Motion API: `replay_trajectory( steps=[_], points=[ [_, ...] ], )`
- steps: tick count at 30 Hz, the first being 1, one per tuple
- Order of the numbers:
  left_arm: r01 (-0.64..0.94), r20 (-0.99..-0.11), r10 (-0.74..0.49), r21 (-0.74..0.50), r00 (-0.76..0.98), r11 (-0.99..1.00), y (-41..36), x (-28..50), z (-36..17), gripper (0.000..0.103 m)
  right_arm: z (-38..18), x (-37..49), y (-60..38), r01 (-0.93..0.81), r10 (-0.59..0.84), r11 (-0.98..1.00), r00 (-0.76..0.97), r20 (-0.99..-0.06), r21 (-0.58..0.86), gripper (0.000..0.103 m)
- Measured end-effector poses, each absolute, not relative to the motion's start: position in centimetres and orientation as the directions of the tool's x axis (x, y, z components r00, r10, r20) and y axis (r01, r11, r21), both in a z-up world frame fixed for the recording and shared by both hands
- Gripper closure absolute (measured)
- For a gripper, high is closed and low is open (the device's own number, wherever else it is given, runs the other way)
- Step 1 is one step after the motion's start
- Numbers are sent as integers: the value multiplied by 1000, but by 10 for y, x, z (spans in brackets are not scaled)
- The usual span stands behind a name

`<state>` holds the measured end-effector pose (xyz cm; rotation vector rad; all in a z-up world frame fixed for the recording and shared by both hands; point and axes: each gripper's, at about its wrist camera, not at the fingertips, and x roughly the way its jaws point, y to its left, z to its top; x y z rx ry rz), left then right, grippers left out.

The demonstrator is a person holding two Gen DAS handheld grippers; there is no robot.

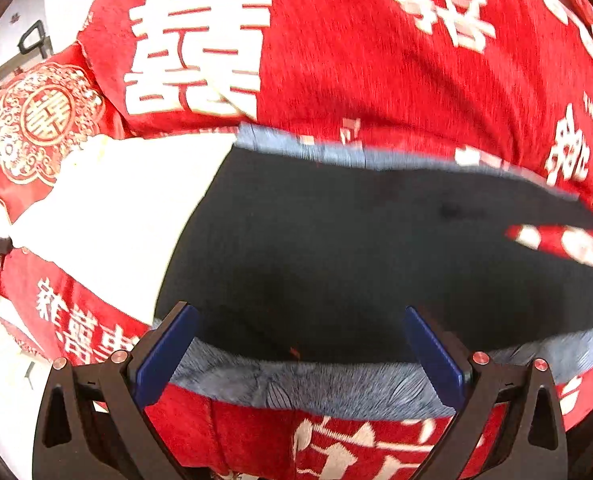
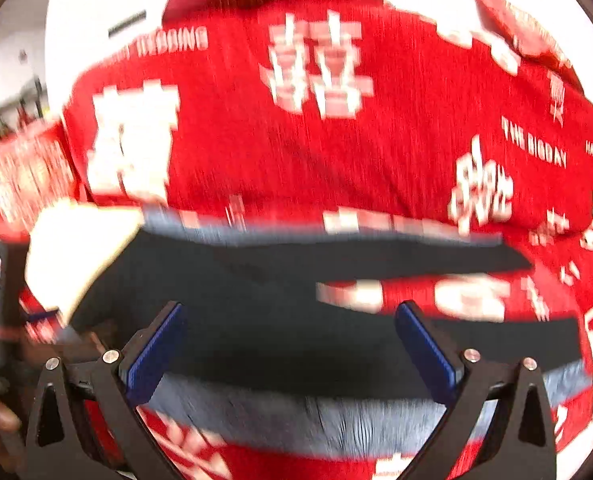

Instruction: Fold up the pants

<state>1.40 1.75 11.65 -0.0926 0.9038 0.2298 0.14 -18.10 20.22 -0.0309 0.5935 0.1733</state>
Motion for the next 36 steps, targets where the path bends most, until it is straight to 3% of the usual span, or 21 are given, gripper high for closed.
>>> replay_trajectory(
  steps=[3,5,6,7,9,14,17,22,23,27,31,36],
  points=[
    [-254,-750,171,3,639,967,22,16,141,0,246,0,-178,-167,169,985,891,-422,42,0],
    [-258,-756,179,14,629,966,23,26,143,0,247,13,-178,-189,218,976,881,-419,109,0],
    [-259,-770,182,22,611,966,23,33,139,0,238,25,-177,-186,218,976,848,-484,115,0],
    [-266,-793,188,34,579,963,24,42,132,0,220,48,-174,-183,196,979,763,-616,85,0],
    [-272,-821,175,25,544,962,25,49,120,0,192,71,-173,-176,144,984,651,-745,37,0],
    [-269,-837,188,50,514,962,20,59,110,0,163,95,-175,-174,73,984,578,-813,-36,0],
    [-270,-825,195,54,531,961,19,64,118,0,206,88,-170,-201,92,978,660,-745,-58,0],
    [-272,-822,210,70,530,960,17,67,115,0,260,52,-160,-261,220,965,866,-450,-30,0],
    [-272,-826,208,69,524,960,16,65,112,0,254,55,-157,-305,276,952,841,-466,14,0],
    [-273,-838,202,66,507,960,19,70,104,0,192,93,-149,-328,309,936,598,-740,127,0],
    [-263,-842,208,83,497,961,19,80,97,0,157,116,-158,-296,288,944,526,-800,145,0],
    [-261,-851,200,78,485,962,24,94,90,0,158,133,-150,-339,279,935,523,-805,104,0]
  ],
)
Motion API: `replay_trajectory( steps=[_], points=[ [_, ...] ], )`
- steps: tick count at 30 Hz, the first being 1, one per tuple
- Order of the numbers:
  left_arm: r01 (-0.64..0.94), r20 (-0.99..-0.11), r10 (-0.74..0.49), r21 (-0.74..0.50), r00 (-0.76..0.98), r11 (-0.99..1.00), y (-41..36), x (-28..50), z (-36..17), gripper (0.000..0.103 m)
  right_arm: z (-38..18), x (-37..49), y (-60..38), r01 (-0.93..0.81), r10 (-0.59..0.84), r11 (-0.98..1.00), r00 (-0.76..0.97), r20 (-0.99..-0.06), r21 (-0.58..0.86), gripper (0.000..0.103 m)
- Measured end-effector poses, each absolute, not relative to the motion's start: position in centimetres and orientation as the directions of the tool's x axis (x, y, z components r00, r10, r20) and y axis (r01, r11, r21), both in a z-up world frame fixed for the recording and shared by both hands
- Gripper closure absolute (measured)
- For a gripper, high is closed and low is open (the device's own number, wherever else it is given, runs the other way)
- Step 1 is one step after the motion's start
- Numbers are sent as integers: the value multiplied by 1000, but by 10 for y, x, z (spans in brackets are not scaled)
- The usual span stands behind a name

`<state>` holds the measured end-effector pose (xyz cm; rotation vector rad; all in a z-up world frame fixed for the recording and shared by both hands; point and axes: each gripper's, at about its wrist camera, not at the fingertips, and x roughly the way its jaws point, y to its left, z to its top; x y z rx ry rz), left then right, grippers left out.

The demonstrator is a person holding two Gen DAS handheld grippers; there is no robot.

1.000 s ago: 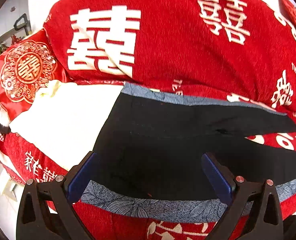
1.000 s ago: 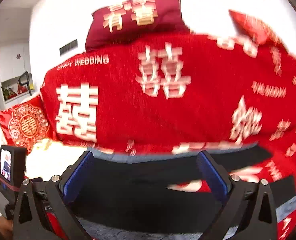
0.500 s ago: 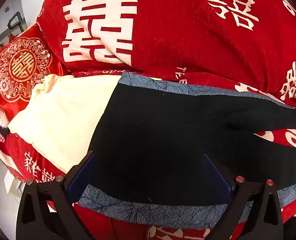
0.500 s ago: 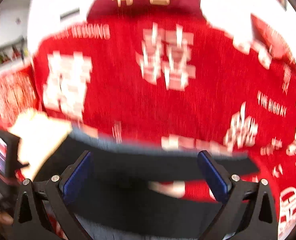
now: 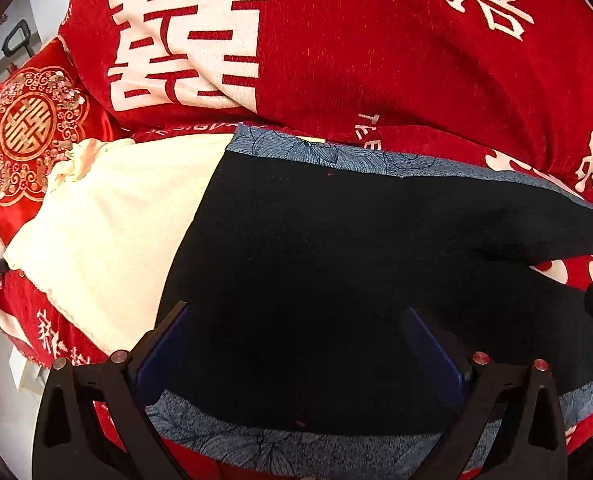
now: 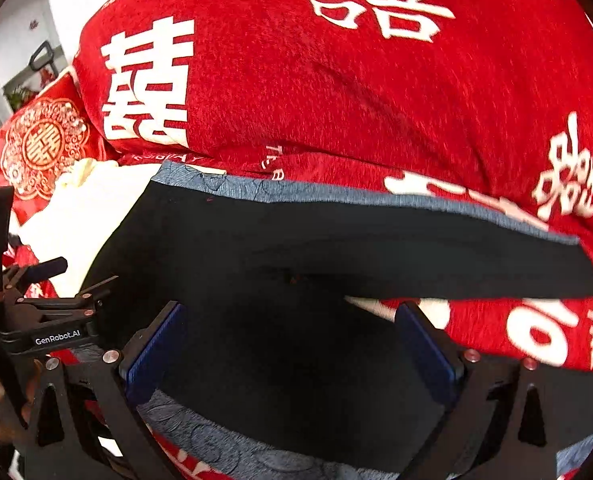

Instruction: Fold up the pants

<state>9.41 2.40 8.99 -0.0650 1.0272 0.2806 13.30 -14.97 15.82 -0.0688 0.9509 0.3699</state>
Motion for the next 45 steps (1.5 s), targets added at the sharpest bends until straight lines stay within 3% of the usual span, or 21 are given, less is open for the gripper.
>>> replay_trajectory(
  steps=[19,29,45],
  points=[
    [-220,-877,187,96,442,971,43,162,55,0,112,242,-91,-584,354,806,346,-869,96,0],
    [-208,-889,160,75,429,975,47,188,42,0,94,275,-52,-765,361,644,297,-884,6,0],
    [-209,-902,150,68,406,976,63,214,24,0,26,344,-15,-860,385,493,79,-919,133,0]
  ],
)
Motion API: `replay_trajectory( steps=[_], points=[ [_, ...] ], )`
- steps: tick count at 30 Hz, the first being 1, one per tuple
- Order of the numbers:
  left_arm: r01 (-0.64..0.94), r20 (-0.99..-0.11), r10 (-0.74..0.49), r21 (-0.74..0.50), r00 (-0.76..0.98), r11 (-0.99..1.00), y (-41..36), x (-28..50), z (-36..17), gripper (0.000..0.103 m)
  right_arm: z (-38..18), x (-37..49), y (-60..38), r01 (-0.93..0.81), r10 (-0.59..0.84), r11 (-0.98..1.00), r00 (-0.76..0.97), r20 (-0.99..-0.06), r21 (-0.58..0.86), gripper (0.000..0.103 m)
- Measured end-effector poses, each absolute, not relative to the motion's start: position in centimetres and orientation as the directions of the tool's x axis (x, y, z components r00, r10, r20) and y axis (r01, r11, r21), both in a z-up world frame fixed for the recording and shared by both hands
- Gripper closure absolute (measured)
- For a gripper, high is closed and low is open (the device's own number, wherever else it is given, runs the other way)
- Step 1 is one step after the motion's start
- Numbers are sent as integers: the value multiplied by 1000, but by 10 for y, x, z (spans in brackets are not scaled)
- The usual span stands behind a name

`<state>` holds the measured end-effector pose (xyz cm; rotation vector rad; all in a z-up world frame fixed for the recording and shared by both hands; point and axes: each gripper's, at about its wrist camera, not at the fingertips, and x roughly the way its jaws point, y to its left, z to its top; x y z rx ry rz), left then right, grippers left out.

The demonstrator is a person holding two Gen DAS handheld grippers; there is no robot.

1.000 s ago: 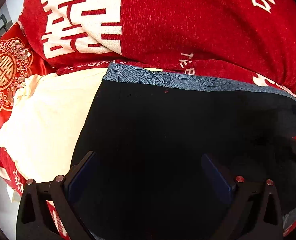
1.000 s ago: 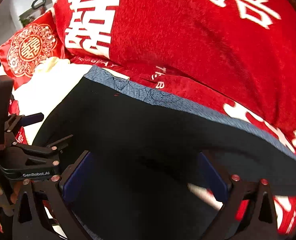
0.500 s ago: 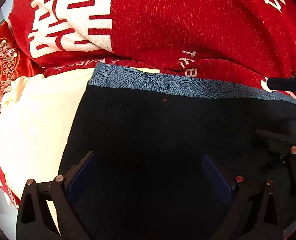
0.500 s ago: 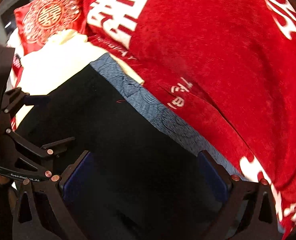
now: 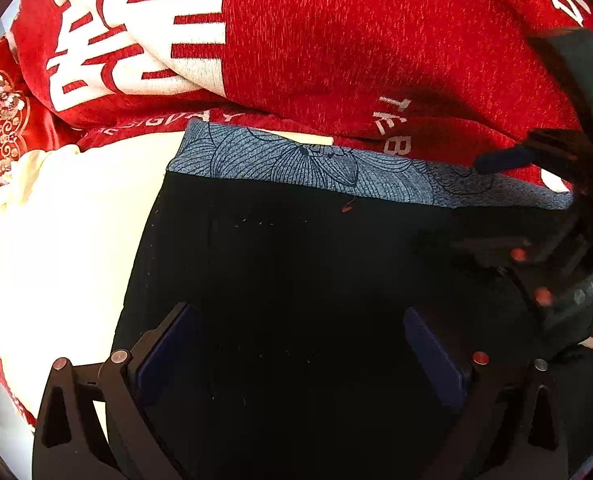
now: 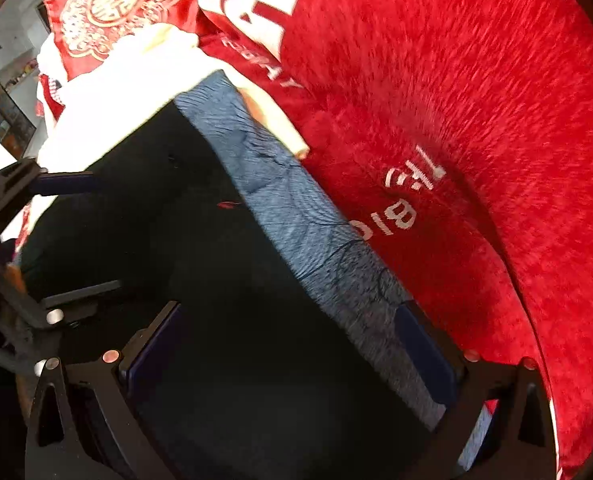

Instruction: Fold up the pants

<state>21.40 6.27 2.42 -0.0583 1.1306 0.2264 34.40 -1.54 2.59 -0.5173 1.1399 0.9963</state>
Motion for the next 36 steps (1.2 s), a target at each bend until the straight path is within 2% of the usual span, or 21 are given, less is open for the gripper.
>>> replay_trajectory(
  steps=[6,10,11,13,14,17,21,25,30,33,34,36],
  points=[
    [-221,-901,128,37,414,975,72,216,27,0,10,368,-1,-871,387,469,58,-920,143,0],
    [-229,-905,117,23,409,973,77,218,26,0,-13,386,11,-875,350,445,-23,-936,188,0],
    [-227,-905,110,15,411,974,78,218,27,0,-16,388,13,-873,358,437,-54,-932,218,4],
    [-223,-901,93,-4,424,975,80,217,31,0,-12,390,13,-866,403,407,-117,-908,292,43],
    [-221,-899,75,-25,432,975,82,217,34,0,-10,390,13,-851,422,390,-173,-890,351,75],
    [-249,-895,-25,-151,446,957,95,221,43,0,3,378,12,-885,409,366,-125,-904,288,90],
    [-312,-877,-127,-295,464,903,112,228,52,0,27,355,6,-904,447,370,-29,-894,215,91],
    [-369,-875,-129,-325,466,871,120,247,60,0,53,316,-4,-923,494,366,84,-866,119,92],
    [-482,-876,-215,-426,431,766,124,263,49,0,66,279,-9,-922,503,387,202,-840,10,92],
    [-531,-890,-220,-421,400,735,118,262,40,0,67,255,-10,-917,481,388,287,-828,-92,92],
    [-545,-890,-218,-422,400,725,116,260,38,3,67,248,-9,-915,476,386,306,-825,-117,92],
    [-544,-899,-219,-408,380,733,112,260,33,58,67,239,-8,-913,477,388,317,-820,-127,92]
  ],
)
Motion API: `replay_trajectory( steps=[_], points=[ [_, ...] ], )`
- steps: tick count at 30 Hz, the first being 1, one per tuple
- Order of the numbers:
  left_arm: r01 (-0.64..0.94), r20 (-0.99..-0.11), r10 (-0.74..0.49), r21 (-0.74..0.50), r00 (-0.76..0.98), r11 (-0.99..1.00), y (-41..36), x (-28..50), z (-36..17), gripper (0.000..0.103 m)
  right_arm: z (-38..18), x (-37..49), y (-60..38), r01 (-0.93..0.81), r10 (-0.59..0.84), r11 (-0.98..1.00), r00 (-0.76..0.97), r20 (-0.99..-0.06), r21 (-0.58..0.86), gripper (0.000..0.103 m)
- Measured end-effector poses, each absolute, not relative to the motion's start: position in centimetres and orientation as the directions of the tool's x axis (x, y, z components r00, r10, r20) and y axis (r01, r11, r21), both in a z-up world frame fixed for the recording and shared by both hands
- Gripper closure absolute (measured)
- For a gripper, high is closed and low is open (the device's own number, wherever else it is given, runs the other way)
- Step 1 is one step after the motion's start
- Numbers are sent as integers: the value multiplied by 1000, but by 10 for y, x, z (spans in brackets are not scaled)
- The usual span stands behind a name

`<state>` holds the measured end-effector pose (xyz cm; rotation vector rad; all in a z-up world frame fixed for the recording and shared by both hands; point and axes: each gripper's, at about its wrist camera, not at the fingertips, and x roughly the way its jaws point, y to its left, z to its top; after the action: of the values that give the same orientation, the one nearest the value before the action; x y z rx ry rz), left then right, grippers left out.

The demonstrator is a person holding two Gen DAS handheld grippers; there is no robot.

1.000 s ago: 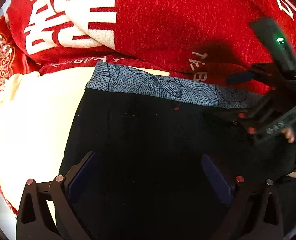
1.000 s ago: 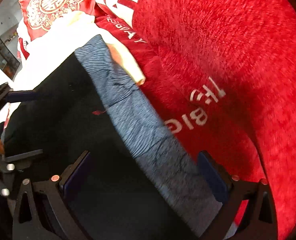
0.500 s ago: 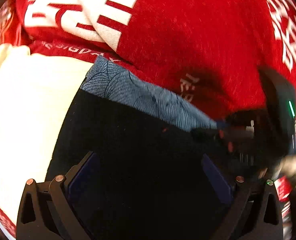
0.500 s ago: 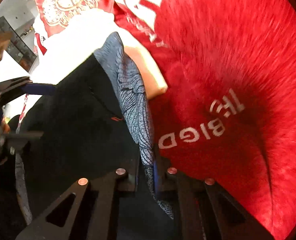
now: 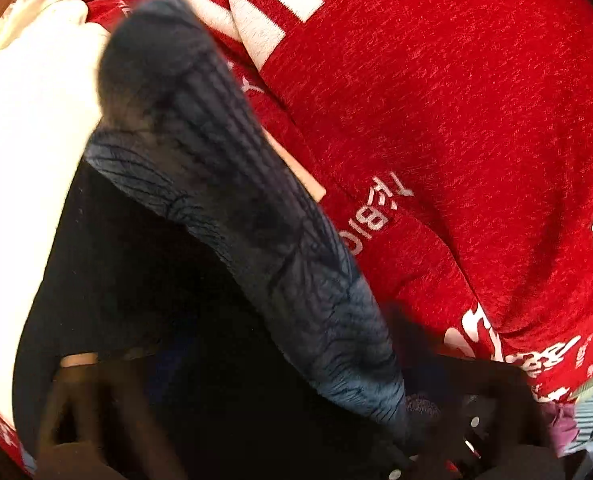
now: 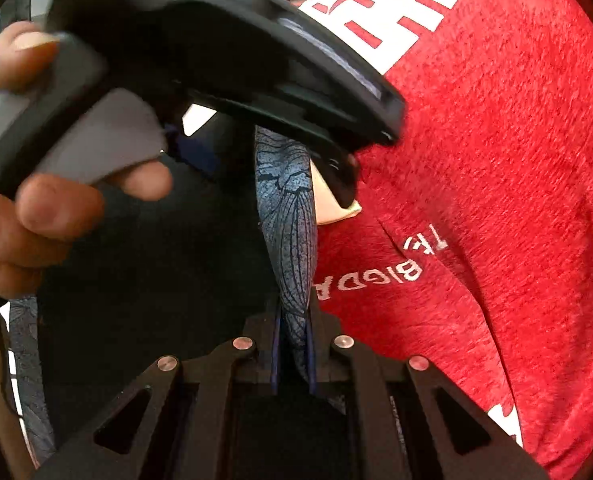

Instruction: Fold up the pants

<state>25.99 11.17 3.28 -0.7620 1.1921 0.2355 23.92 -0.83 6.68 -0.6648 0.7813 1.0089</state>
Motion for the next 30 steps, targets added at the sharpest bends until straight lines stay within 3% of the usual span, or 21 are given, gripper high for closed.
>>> replay_trajectory(
  steps=[3,7,9,10,12,13,18,20,21,23,30],
  points=[
    [-559,-912,-209,-384,352,735,111,255,25,77,68,228,-9,-913,478,380,333,-812,-150,94],
    [-545,-893,-195,-407,405,733,109,236,31,89,70,222,-11,-908,465,381,353,-812,-177,94],
    [-528,-892,-183,-399,414,750,106,234,31,91,70,221,-15,-901,446,381,375,-812,-208,88],
    [-522,-892,-177,-394,417,757,107,232,31,91,69,222,-15,-903,438,373,374,-818,-213,80],
    [-521,-890,-184,-400,418,754,108,230,30,91,67,226,-18,-894,404,375,395,-825,-245,5],
    [-522,-889,-192,-407,416,750,110,233,35,91,66,227,-23,-890,384,367,409,-828,-269,0],
    [-515,-891,-184,-397,416,760,108,239,39,91,61,271,-48,-911,350,359,334,-875,-204,0],
    [-516,-889,-191,-404,416,755,109,238,38,91,60,289,-52,-911,356,391,284,-890,-134,3],
    [-515,-888,-198,-409,416,754,113,233,40,91,58,297,-52,-918,360,388,236,-902,-85,27],
    [-506,-881,-225,-430,416,748,116,230,40,91,45,309,-48,-924,314,380,87,-945,41,93],
    [-374,-829,-248,-465,501,802,112,195,91,92,103,245,-66,-911,358,399,258,-897,-103,93]
  ],
)
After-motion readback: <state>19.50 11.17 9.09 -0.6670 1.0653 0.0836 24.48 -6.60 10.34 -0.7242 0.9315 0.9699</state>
